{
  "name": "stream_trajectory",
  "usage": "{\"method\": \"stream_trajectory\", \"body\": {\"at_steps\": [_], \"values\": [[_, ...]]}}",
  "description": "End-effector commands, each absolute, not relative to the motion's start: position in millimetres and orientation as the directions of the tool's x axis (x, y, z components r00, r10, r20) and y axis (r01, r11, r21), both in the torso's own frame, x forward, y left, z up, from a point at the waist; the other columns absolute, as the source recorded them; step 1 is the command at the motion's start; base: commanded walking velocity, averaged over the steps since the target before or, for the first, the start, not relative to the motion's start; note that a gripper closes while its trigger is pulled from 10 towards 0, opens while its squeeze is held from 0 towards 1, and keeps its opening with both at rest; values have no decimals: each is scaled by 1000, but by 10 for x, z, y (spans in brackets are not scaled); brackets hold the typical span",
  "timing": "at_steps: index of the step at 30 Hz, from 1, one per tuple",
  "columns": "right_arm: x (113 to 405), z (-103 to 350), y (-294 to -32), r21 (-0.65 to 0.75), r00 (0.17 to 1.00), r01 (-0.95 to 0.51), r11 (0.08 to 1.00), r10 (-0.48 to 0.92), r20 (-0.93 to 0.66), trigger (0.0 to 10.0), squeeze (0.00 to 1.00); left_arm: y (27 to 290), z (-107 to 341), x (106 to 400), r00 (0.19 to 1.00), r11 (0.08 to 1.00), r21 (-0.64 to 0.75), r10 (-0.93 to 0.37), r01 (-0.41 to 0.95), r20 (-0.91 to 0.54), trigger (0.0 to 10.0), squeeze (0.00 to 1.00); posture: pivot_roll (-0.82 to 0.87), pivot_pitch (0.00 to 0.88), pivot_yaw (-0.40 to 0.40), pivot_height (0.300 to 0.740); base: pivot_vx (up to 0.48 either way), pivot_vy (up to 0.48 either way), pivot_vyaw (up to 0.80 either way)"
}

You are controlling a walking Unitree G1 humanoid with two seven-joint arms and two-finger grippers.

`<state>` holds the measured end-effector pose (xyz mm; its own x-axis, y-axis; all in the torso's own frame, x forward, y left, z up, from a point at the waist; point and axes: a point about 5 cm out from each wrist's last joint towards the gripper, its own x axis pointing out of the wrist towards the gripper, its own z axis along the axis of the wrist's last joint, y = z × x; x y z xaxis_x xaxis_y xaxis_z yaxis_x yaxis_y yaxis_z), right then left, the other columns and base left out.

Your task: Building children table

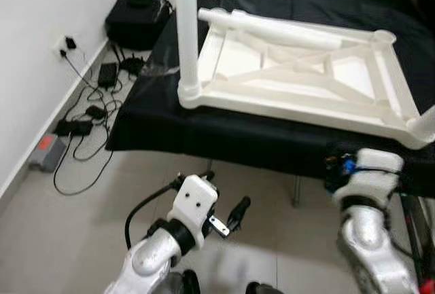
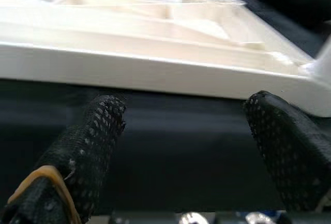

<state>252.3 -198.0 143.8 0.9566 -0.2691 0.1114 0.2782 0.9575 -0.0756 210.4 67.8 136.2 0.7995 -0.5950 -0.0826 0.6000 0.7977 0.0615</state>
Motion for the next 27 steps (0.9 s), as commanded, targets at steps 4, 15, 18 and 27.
{"method": "stream_trajectory", "body": {"at_steps": [4,15,18,27], "values": [[2443,1254,-1509,-87,998,39,995,-35,47,10000,0,716,1248,2162,811,810,65,-575,582,-107,10000,0,100,95,-27,740,0,0,-800],[2556,1116,-1424,-112,999,-31,993,29,-21,10000,0,716,1150,2377,851,853,41,-515,521,-97,10000,0,104,0,-42,740,0,0,-144],[2567,1117,-1421,-98,999,-41,994,41,-5,10000,0,717,1146,2403,855,856,47,-511,516,-86,10000,0,100,0,-40,740,0,0,0],[2606,1107,-1432,-83,999,-36,996,37,11,10000,0,707,1153,2452,867,864,74,-497,498,-32,10000,0,96,0,-41,740,104,0,0]]}}
